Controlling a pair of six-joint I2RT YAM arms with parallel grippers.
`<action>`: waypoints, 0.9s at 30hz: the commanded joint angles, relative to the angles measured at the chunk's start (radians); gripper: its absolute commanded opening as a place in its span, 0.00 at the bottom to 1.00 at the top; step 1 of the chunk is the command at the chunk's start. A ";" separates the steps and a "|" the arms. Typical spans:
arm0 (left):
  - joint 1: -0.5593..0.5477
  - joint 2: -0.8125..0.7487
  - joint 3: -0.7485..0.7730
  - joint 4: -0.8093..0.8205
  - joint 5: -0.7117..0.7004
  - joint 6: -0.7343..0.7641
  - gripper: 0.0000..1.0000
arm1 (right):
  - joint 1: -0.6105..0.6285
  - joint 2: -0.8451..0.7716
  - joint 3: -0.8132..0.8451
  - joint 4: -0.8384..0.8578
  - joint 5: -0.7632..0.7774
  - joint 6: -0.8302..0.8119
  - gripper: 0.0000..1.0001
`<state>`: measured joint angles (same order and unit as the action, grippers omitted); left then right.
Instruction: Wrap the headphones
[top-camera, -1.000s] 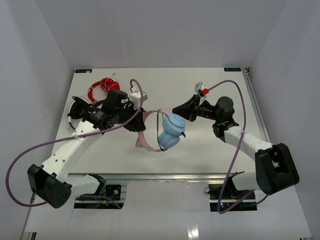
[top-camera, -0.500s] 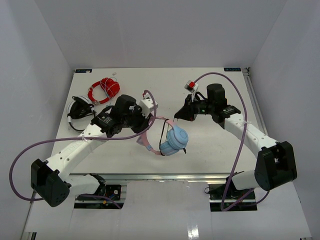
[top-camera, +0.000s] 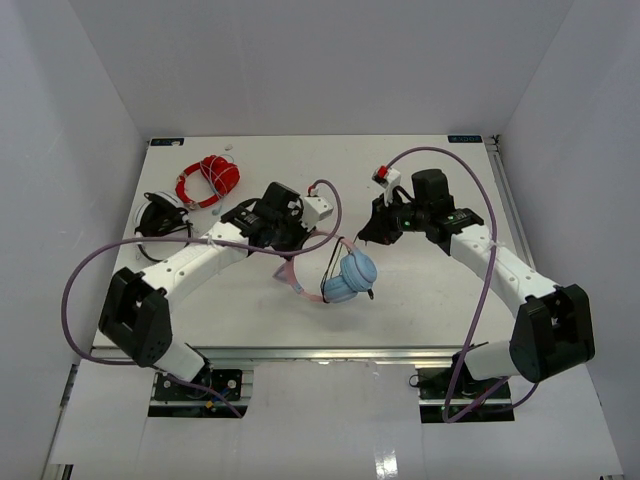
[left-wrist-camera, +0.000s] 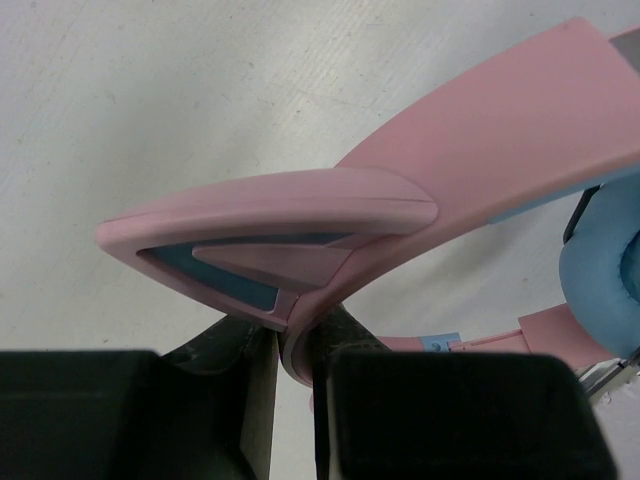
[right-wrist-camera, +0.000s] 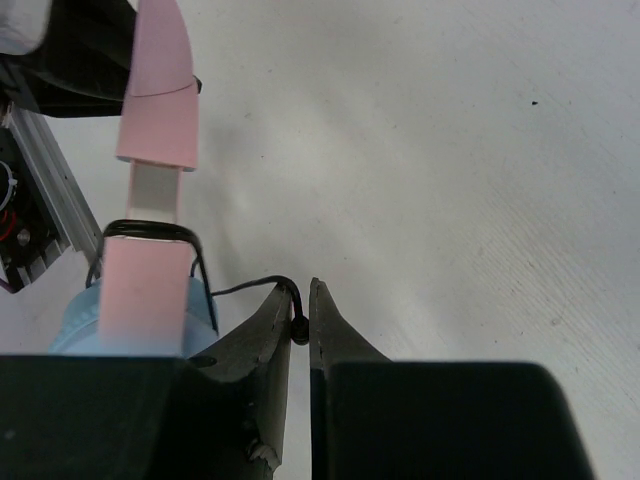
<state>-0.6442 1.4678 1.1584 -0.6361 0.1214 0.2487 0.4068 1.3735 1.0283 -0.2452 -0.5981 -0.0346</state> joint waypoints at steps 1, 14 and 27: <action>-0.014 0.095 0.089 -0.121 0.003 0.065 0.00 | -0.016 -0.005 0.009 0.089 0.061 -0.003 0.08; -0.030 0.379 0.244 -0.199 -0.043 0.120 0.00 | -0.016 0.147 -0.008 0.160 0.130 0.027 0.08; -0.031 0.521 0.333 -0.213 -0.210 0.098 0.22 | -0.016 0.289 0.009 0.195 0.174 0.120 0.08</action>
<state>-0.6670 1.9793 1.4732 -0.7845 -0.0163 0.3214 0.4057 1.6503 1.0016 -0.1518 -0.4714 0.0521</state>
